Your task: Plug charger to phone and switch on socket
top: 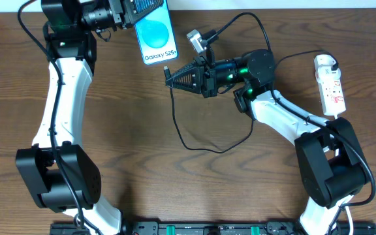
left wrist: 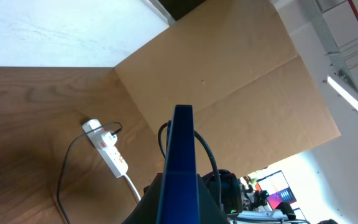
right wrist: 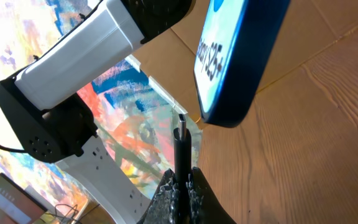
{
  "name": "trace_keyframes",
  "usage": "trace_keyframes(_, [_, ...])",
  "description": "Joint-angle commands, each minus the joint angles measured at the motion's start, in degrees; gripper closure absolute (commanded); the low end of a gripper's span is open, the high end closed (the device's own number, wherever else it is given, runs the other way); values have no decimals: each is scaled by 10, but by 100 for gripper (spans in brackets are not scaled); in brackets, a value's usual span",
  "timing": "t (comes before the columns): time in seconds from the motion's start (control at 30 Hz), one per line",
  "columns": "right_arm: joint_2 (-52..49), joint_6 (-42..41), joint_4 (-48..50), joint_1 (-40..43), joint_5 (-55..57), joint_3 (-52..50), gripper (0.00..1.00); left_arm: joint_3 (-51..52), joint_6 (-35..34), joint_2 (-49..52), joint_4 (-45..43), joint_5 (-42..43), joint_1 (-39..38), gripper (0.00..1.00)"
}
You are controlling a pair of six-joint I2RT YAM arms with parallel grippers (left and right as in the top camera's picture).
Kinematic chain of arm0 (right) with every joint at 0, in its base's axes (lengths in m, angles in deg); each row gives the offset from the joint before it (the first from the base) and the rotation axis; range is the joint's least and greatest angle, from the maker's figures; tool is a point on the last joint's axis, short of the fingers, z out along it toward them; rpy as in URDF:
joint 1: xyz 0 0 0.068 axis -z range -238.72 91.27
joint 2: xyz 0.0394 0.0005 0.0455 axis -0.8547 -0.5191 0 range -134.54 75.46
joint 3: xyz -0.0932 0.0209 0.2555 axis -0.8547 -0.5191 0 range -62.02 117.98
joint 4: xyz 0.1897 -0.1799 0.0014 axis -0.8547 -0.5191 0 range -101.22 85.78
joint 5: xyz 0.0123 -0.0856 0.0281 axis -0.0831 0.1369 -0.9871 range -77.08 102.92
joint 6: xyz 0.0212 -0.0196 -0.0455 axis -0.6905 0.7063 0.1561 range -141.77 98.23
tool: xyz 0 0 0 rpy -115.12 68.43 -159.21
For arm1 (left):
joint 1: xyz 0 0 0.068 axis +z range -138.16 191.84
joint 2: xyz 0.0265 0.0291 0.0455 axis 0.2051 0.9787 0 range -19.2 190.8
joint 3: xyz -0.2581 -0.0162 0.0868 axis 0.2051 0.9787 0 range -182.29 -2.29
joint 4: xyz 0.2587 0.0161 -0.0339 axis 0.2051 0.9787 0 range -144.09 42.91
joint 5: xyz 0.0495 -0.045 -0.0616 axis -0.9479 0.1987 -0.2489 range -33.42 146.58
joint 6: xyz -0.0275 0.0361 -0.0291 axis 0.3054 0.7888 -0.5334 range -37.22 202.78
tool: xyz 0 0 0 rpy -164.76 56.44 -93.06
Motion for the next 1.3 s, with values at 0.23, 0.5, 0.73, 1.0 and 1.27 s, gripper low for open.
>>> trace_keyframes(0.23, [-3,-4,4,-3,13,4,98,-5,5,-4,-5,5,-15,93])
trace_keyframes(0.5, [-3,-2,4,-3,17,4,99,-5,5,-4,14,7,-17,93])
trace_keyframes(0.73, [-3,-2,3,-3,18,4,99,-4,5,-4,14,7,-17,93])
trace_keyframes(1.0, [-3,-2,-1,-3,24,4,99,-4,-6,-4,14,12,-17,92])
trace_keyframes(1.27, [-3,-2,-10,-2,24,4,99,-5,-31,-4,14,16,-17,93])
